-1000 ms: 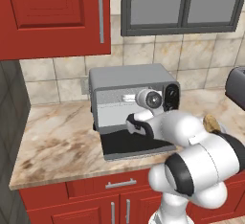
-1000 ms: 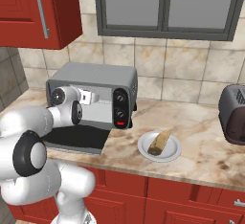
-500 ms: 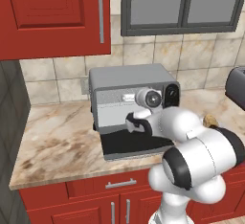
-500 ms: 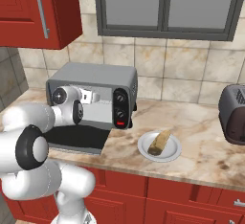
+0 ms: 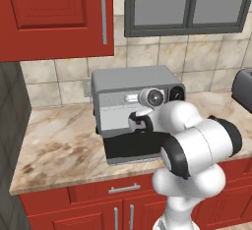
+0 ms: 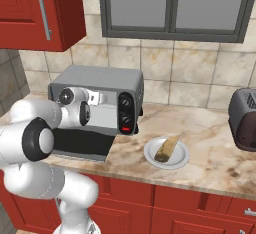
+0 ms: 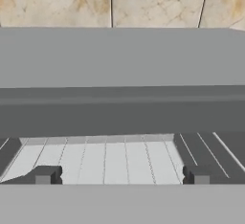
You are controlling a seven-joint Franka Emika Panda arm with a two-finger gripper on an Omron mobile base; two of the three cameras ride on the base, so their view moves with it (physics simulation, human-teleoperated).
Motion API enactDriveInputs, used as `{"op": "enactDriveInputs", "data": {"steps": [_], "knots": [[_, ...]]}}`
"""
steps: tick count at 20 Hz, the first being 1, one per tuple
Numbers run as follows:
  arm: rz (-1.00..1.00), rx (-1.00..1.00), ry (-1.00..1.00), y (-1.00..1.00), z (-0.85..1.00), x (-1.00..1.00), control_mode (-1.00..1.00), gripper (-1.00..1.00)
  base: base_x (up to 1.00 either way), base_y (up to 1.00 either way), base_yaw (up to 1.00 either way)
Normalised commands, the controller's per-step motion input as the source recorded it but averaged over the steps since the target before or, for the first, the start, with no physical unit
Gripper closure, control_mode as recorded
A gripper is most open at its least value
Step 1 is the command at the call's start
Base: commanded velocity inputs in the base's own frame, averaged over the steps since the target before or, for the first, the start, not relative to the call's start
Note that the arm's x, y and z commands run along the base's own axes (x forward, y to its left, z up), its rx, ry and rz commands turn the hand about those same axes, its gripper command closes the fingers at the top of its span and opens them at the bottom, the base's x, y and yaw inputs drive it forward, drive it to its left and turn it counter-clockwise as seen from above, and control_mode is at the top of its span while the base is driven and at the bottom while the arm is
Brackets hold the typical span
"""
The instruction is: Pull the toaster oven rack outwards. Pick up the baguette from the plate and place it on the toaster oven rack. Close the toaster oven door fully and set the temperature to the lowest setting.
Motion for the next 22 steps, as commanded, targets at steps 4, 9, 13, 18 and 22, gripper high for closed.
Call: {"op": "enactDriveInputs", "data": {"steps": [4, 9, 13, 18, 22], "knots": [[0.00, 0.00, 0.00, 0.00, -0.27, 0.07, -1.00, -1.00, 0.00, 0.00, 0.00], [0.00, 0.00, 0.00, 0.00, -0.13, 0.17, -1.00, -1.00, 0.00, 0.00, 0.00], [0.00, 0.00, 0.00, 0.00, -0.02, 0.20, -1.00, -1.00, 0.00, 0.00, 0.00], [0.00, 0.00, 0.00, 0.00, -0.15, 0.23, -1.00, -1.00, 0.00, 0.00, 0.00], [0.00, 0.00, 0.00, 0.00, -0.27, 0.18, -1.00, -1.00, 0.00, 0.00, 0.00]]}}
